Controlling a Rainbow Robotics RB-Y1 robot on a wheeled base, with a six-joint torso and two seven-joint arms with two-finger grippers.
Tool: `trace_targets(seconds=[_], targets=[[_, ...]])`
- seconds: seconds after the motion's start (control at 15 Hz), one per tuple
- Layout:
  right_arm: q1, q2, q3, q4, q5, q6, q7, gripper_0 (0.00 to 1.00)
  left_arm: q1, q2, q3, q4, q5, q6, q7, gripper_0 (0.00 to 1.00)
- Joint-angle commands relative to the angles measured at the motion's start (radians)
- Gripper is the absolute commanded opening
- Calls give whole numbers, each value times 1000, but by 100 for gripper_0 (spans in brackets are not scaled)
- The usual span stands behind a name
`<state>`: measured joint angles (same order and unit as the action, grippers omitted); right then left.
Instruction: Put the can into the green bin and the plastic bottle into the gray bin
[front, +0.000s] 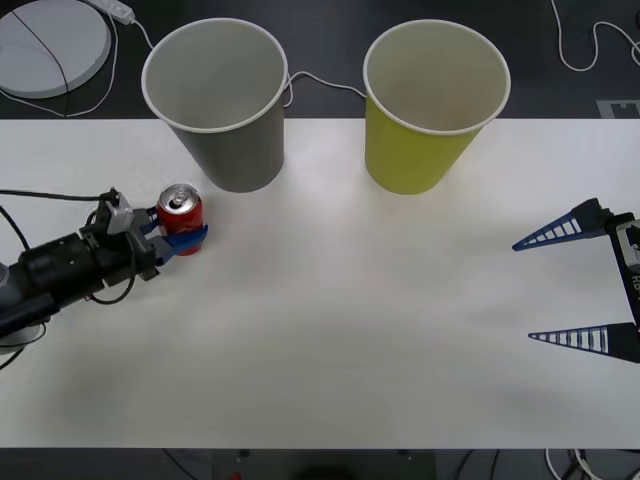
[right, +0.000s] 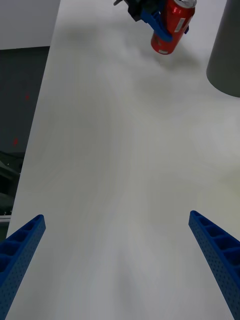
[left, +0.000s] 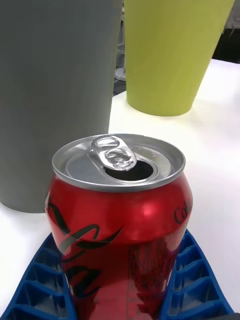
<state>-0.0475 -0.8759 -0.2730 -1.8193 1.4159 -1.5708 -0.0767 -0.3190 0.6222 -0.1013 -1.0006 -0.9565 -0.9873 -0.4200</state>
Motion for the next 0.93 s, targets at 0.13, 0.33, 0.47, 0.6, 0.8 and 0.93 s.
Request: trace_targets(seconds=[0.13, 0.33, 0.47, 0.6, 0.8, 0.93], targets=[[0, 0, 0, 0, 0, 0, 0, 100, 38, 97, 2, -151, -111, -1, 201, 0], [0, 0, 0, 0, 0, 0, 0, 100, 66, 180, 9, -283, -191, -1, 362, 0], [0, 0, 0, 0, 0, 0, 0, 100, 81, 235, 20, -368, -251, -7, 463, 0], [0, 0, 0, 0, 0, 0, 0, 100, 94, 284, 41, -458, -318, -25, 566, 0], [0, 0, 0, 0, 0, 0, 0, 100, 100, 361, 83, -573, -392, -94, 728, 0], [0, 0, 0, 0, 0, 0, 0, 100, 100, 410, 97, -656, -449, -123, 837, 0]])
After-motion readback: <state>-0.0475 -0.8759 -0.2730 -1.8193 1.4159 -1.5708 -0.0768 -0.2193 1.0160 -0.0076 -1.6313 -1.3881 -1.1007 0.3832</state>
